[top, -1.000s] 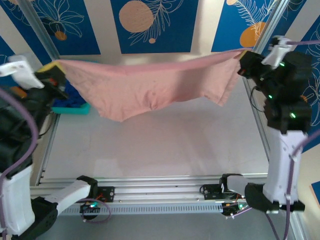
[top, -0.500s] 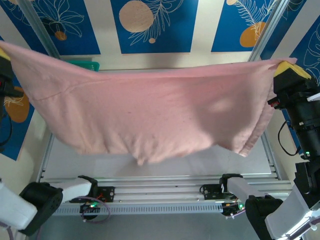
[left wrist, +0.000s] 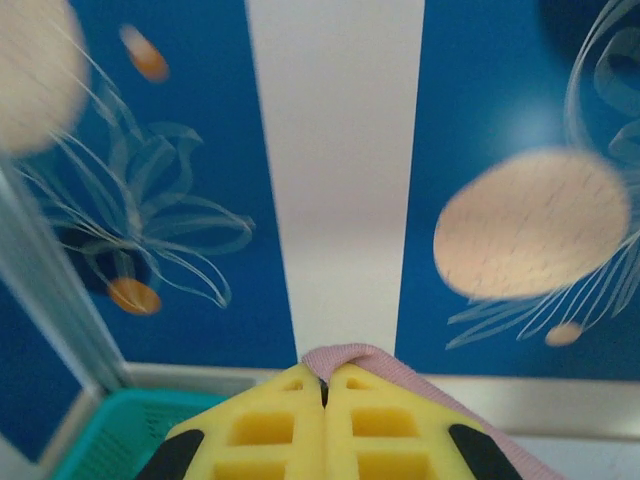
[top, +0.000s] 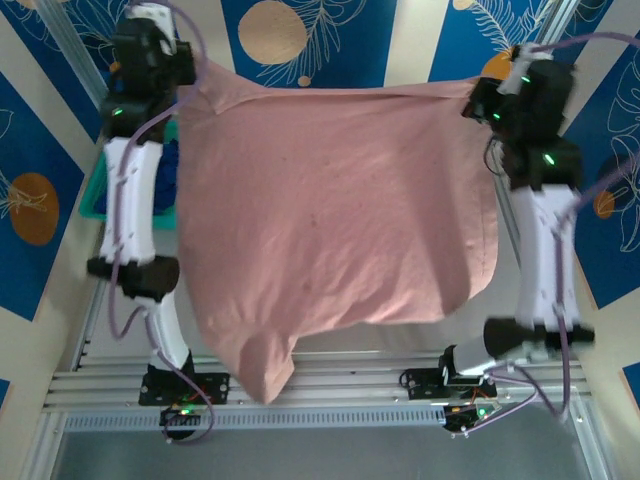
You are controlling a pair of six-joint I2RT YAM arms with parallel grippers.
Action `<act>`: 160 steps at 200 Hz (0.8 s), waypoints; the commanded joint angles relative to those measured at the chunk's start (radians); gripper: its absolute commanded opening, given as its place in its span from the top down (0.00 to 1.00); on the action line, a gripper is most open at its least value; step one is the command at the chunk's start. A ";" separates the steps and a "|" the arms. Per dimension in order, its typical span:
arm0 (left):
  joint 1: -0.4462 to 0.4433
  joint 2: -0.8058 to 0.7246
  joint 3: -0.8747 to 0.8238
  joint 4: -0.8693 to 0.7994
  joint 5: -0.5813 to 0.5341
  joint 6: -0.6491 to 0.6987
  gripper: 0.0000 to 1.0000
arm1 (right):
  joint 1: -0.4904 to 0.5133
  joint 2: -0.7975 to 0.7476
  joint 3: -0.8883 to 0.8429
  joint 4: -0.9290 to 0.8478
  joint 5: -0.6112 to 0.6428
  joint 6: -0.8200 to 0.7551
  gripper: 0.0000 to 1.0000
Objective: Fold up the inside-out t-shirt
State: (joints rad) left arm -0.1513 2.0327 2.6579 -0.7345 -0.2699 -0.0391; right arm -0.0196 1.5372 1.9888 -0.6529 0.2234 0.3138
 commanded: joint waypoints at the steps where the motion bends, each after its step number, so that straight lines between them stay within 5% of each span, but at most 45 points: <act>1: 0.024 0.243 0.033 0.153 0.087 -0.072 0.88 | 0.004 0.279 0.047 0.122 0.038 0.001 0.91; 30: 0.053 0.635 0.268 0.317 0.182 -0.216 0.56 | 0.013 0.813 0.519 -0.011 0.012 0.044 0.66; 48: 0.067 0.669 0.232 0.356 0.242 -0.307 0.36 | 0.015 1.082 0.947 -0.263 -0.005 0.047 0.54; 63: 0.073 0.642 0.177 0.315 0.289 -0.349 0.23 | 0.033 1.134 1.054 -0.407 -0.009 0.027 0.50; 83: 0.079 0.565 0.079 0.203 0.370 -0.415 0.16 | 0.097 1.007 0.802 -0.470 -0.013 -0.011 0.50; 113: 0.058 0.304 -0.341 0.221 0.446 -0.421 0.16 | 0.216 0.566 -0.072 -0.072 -0.032 -0.034 0.48; 160: 0.045 -0.132 -1.055 0.379 0.435 -0.443 0.16 | 0.253 0.376 -0.480 -0.008 -0.107 -0.001 0.48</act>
State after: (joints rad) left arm -0.1001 2.0342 1.8347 -0.4309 0.1303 -0.4515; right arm 0.2699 1.9560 1.6402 -0.7460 0.1482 0.3050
